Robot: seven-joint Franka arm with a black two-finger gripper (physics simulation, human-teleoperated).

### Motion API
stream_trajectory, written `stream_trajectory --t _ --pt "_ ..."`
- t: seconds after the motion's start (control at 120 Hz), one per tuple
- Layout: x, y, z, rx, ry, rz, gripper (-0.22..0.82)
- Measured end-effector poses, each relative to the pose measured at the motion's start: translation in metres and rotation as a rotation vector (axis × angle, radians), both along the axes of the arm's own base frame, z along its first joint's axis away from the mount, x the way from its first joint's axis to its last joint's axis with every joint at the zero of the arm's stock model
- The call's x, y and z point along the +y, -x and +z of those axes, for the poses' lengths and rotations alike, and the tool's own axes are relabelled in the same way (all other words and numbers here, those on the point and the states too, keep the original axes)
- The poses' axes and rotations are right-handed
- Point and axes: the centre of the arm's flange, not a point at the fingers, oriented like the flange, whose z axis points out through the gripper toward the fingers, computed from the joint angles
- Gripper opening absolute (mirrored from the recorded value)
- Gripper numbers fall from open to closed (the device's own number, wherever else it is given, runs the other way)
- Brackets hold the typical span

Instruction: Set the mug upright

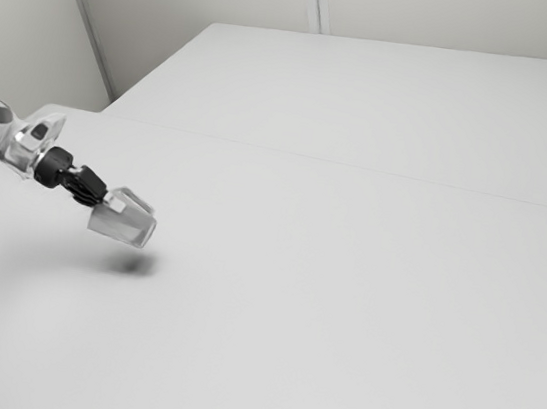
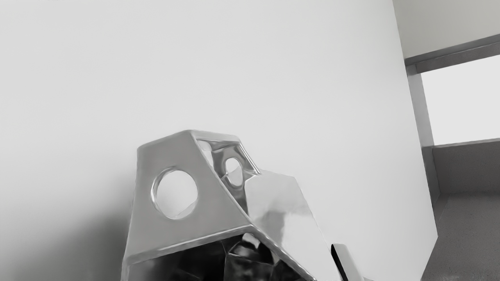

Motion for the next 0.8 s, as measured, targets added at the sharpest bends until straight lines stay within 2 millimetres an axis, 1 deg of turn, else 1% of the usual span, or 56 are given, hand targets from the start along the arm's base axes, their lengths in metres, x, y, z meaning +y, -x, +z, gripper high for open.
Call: stream_trajectory --t 0.117,0.225,0.283,0.333,0.425,0.458,0.55,0.633,0.8 --pt "-0.058 -0.029 0.023 0.015 -0.180 -0.147 -0.16" --pt "-0.119 -0.062 0.050 0.016 -0.408 -0.302 -0.17" --pt "-0.147 -0.072 0.059 0.012 -0.523 -0.354 -0.17" --pt "-0.163 -0.077 0.066 0.002 -0.599 -0.366 -0.18" --pt "-0.175 -0.083 0.072 -0.007 -0.732 -0.354 -0.18" --pt "-0.178 -0.084 0.070 -0.006 -0.770 -0.344 -0.18" --pt "-0.185 -0.083 0.052 -0.003 -0.843 -0.308 -0.18" --pt "-0.190 -0.079 0.041 -0.008 -0.903 -0.274 -0.18" --pt "-0.202 -0.070 0.011 -0.003 -0.949 -0.206 -0.18"
